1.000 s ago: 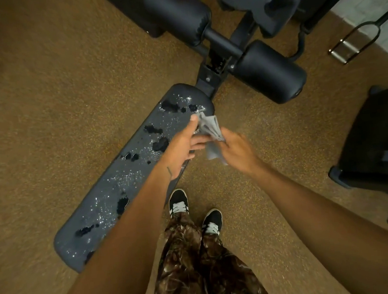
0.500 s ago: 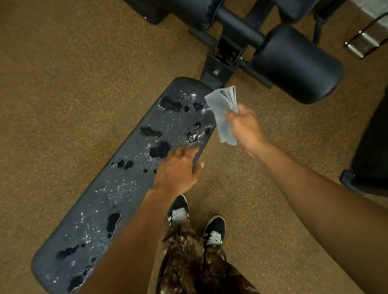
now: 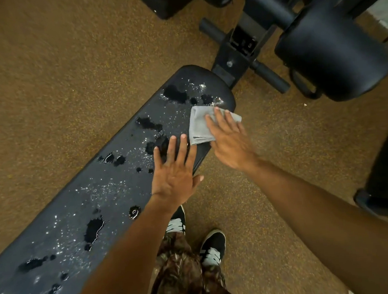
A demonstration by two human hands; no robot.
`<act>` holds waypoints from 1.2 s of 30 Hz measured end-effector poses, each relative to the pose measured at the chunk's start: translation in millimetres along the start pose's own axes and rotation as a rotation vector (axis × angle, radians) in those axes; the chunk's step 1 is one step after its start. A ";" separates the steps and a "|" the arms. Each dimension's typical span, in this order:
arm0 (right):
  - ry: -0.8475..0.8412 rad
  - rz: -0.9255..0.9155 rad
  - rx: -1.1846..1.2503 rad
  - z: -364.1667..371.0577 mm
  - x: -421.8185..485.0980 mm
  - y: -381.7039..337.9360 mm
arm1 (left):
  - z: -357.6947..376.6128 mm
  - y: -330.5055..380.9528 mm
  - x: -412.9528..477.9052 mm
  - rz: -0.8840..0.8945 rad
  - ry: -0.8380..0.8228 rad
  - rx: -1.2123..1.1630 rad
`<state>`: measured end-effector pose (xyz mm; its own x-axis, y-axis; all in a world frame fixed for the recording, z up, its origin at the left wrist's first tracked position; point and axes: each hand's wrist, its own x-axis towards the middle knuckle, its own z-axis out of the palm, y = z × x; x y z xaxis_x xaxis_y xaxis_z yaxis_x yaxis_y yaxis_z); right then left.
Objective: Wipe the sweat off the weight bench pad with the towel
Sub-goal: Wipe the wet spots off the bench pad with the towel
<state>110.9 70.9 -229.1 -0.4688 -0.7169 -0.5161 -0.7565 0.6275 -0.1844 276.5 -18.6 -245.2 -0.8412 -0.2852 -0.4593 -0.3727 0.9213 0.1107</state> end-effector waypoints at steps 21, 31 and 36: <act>0.148 -0.151 -0.054 21.7 28.2 2.7 | 20.0 2.2 3.3 -0.031 0.071 -0.012; 0.159 -0.101 -0.044 32.9 17.8 4.1 | 13.4 -23.0 18.0 0.055 0.108 0.033; 0.178 -0.092 -0.013 26.0 30.6 4.4 | 15.5 -23.0 28.2 0.049 0.106 0.025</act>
<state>105.1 59.6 -267.4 -0.4693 -0.8143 -0.3416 -0.8055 0.5533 -0.2123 267.4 -43.7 -274.4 -0.8955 -0.2647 -0.3579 -0.3215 0.9407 0.1086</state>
